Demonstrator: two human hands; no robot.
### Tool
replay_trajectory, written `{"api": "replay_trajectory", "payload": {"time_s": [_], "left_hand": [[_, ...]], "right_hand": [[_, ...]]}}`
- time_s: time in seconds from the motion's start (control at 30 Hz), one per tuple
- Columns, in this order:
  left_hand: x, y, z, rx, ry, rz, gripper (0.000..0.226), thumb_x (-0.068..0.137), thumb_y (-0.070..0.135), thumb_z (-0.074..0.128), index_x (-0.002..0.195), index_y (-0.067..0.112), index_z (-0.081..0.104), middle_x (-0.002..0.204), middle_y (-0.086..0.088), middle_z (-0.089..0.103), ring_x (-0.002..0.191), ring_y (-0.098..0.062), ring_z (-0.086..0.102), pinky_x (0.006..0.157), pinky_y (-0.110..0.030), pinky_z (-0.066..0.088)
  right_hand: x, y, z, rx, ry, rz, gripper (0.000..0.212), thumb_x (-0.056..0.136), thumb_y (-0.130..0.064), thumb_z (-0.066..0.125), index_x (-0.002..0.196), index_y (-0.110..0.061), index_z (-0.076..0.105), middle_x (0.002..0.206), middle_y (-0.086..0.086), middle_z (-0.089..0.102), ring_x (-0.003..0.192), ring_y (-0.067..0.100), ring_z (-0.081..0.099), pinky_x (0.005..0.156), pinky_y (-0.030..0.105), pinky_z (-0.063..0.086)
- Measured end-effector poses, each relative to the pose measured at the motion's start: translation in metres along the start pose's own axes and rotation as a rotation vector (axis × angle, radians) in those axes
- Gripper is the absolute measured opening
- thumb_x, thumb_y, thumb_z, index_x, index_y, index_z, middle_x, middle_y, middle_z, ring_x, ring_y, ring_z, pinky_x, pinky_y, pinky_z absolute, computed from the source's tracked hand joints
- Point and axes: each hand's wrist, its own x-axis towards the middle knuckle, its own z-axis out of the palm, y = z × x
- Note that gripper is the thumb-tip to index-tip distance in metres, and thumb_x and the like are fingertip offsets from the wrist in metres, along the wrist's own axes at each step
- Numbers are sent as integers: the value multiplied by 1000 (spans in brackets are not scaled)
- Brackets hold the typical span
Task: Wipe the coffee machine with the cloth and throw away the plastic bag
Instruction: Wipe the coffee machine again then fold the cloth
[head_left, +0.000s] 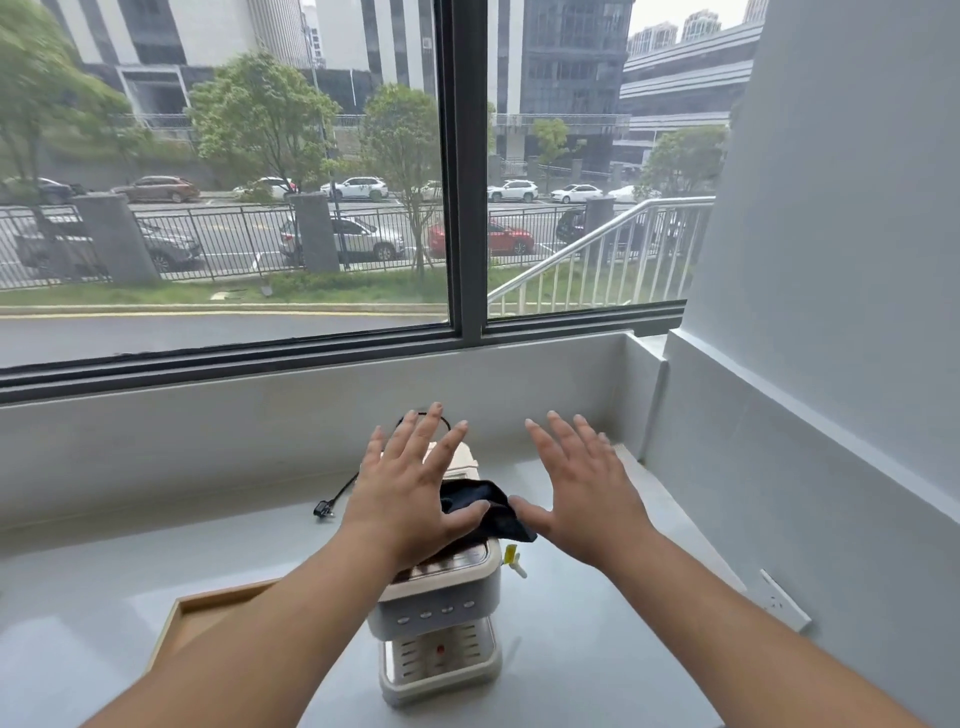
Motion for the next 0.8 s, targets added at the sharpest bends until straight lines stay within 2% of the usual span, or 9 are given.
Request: {"api": "replay_trajectory", "payload": {"time_s": [0.27,0.47,0.57,0.63,0.7,0.77,0.8], "left_hand": [[-13,-40,7,-17,-45,-60,100,78,90,34,164,45,7,176,7,-5,162,-18,-4,130,-51,-4],[-26,-62,18,-28,-97,-76,99,78,88,35,163,40,18,176,7,-2,162,-18,-1,129,-50,-2],[-31,-71,23,-35,-135,-77,99,78,86,36,162,38,21,176,6,2,161,-19,2,130,-50,0],[-34,-76,27,-34,-153,-74,95,79,83,39,161,35,28,175,4,12,161,-20,7,130,-50,3],[-35,-79,29,-30,-177,-58,86,80,79,44,152,32,44,167,4,36,156,-20,24,129,-48,12],[-34,-81,30,6,-186,-12,69,82,75,44,131,30,61,139,7,62,135,-20,48,117,-41,32],[-34,-81,29,22,-181,11,60,83,72,43,119,29,65,125,8,68,122,-20,55,107,-38,39]], "right_hand": [[26,-38,14,-13,-49,-74,96,86,-79,37,164,-36,0,174,-1,3,159,27,0,128,48,9],[36,-64,30,-28,-125,-121,97,84,-80,37,164,-37,1,174,1,6,159,27,3,128,47,11],[37,-75,42,-31,-156,-140,97,84,-80,38,164,-34,7,173,1,11,159,28,8,128,47,14],[37,-82,48,-35,-180,-147,96,84,-78,42,163,-33,14,172,1,18,157,28,14,126,47,19],[38,-88,51,-36,-192,-159,90,82,-74,47,159,-30,28,164,2,35,150,28,29,121,45,29],[40,-93,53,-59,-204,-178,77,81,-66,48,147,-29,45,144,-1,54,133,24,46,108,39,41],[41,-95,53,-78,-219,-183,68,81,-62,49,140,-28,51,134,-2,59,125,23,50,102,38,44]]}}
